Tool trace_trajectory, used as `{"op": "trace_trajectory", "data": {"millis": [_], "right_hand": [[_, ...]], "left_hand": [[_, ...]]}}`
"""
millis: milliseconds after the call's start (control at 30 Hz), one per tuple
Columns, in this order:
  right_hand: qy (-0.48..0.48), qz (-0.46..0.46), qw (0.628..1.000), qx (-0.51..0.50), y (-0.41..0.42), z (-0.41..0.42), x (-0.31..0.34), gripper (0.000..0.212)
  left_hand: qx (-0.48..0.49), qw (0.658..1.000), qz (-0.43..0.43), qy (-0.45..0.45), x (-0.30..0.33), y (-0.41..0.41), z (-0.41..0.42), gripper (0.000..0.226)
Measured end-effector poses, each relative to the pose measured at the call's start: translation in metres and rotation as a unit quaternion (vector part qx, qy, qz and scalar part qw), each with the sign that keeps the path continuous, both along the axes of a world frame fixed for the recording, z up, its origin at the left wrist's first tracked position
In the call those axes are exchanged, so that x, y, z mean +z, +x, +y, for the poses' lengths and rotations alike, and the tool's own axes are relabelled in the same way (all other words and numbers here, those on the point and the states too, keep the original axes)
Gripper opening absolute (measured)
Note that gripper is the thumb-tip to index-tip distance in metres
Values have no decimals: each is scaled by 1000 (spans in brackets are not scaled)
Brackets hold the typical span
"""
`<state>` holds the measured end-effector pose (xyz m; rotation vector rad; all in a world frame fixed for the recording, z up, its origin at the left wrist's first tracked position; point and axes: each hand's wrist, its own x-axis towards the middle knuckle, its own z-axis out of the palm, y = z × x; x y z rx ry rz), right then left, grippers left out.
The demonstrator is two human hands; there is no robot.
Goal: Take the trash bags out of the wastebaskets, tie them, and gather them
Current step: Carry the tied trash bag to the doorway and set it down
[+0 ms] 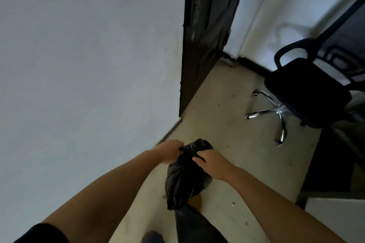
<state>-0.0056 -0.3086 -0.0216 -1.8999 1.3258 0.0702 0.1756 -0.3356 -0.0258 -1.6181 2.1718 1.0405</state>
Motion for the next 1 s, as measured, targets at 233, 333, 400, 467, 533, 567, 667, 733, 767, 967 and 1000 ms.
{"op": "trace_trajectory", "data": {"millis": [233, 333, 400, 467, 533, 567, 667, 733, 767, 967, 1000], "right_hand": [[65, -20, 998, -7, 12, -98, -74, 38], [63, -3, 998, 8, 25, -134, -136, 37], [54, 6, 998, 35, 35, -153, -180, 40], [44, 11, 998, 43, 44, -166, -224, 42], [33, 11, 999, 27, 51, -176, -267, 42], [26, 13, 999, 15, 53, -181, -285, 41], [13, 34, 999, 22, 58, -187, -339, 41], [14, 65, 997, 50, 58, -188, -372, 35], [20, 79, 995, 61, 58, -188, -388, 31], [38, 153, 978, 136, 60, -188, -447, 44], [39, 159, 977, 139, 60, -189, -447, 43]], "left_hand": [[26, 999, -16, -16, -53, 13, -100, 24], [-13, 998, -57, -30, -93, 37, -140, 29], [-63, 991, -104, -61, -118, 60, -166, 33], [-129, 972, -171, -94, -140, 88, -183, 34], [-235, 927, -214, -198, -164, 111, -187, 25], [-269, 901, -228, -253, -171, 118, -186, 15], [-320, 864, -220, -321, -188, 124, -182, 12], [-333, 848, -214, -352, -195, 125, -182, 15], [-330, 843, -206, -372, -198, 127, -183, 16], [-310, 833, -190, -417, -205, 129, -184, 21], [-309, 835, -188, -414, -205, 129, -183, 20]]}}
